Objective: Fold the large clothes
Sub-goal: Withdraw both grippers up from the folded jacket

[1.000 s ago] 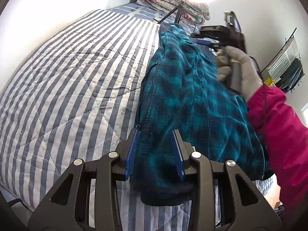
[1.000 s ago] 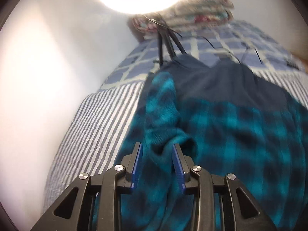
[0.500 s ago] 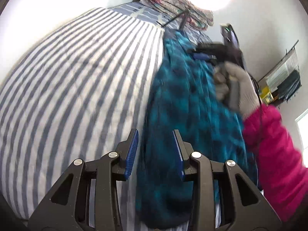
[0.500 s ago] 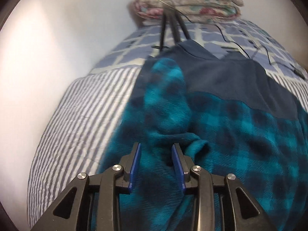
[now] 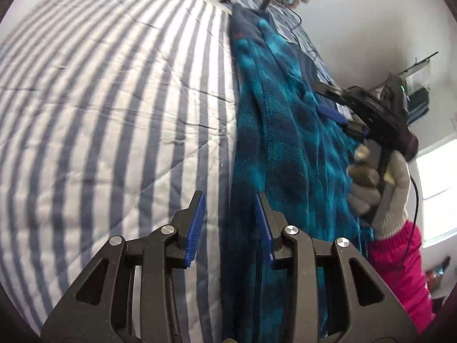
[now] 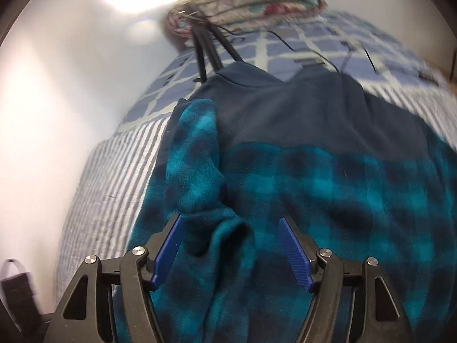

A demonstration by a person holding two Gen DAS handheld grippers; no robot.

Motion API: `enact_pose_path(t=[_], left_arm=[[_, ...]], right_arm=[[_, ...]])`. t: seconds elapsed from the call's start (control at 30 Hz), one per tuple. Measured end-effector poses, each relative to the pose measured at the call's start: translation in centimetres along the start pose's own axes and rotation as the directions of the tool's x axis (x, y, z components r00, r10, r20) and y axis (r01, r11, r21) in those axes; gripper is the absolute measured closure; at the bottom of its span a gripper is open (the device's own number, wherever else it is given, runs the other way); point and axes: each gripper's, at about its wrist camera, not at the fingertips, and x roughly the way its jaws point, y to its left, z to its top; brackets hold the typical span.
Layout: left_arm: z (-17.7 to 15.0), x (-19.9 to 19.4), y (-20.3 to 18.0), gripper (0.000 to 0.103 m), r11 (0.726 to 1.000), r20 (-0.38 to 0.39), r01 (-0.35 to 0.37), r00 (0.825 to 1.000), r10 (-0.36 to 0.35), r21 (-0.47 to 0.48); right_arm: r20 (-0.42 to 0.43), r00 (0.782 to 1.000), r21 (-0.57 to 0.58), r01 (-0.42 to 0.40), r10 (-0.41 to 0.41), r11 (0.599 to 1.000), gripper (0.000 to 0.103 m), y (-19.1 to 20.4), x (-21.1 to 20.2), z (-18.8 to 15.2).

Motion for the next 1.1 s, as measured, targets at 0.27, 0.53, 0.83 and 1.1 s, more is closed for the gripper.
enact_pose_path(t=[0.27,0.53,0.83,1.1], left_arm=[[1.6,2.8,-1.0,0.097,0.995,-0.001,0.103,0.995,-0.103,0.003],[0.8,0.9,0.5,0.102,0.996,0.121,-0.005,0.992,0.015,-0.084],[1.3,-1.2,-1.5,0.102,0.993,0.178,-0.119,0.978,0.113,0.023],[-2.0,-7.6,-6.7,0.102,0.96,0.234,-0.204,0.959,0.156,0.194]], right_arm=[[-0.105,0.987,0.06,-0.118,0.124,0.991,0.027,-1.3,0.3,-4.0],[-0.058,0.991,0.007,-0.121,0.121,0.993,0.092,-1.6,0.4,-3.5],[-0.001,0.998,-0.179,-0.066,0.067,0.982,0.061,2.6,-2.8,-2.3],[0.051,0.993,-0.217,-0.091,0.105,0.972,0.061,5.4,-8.3,-4.5]])
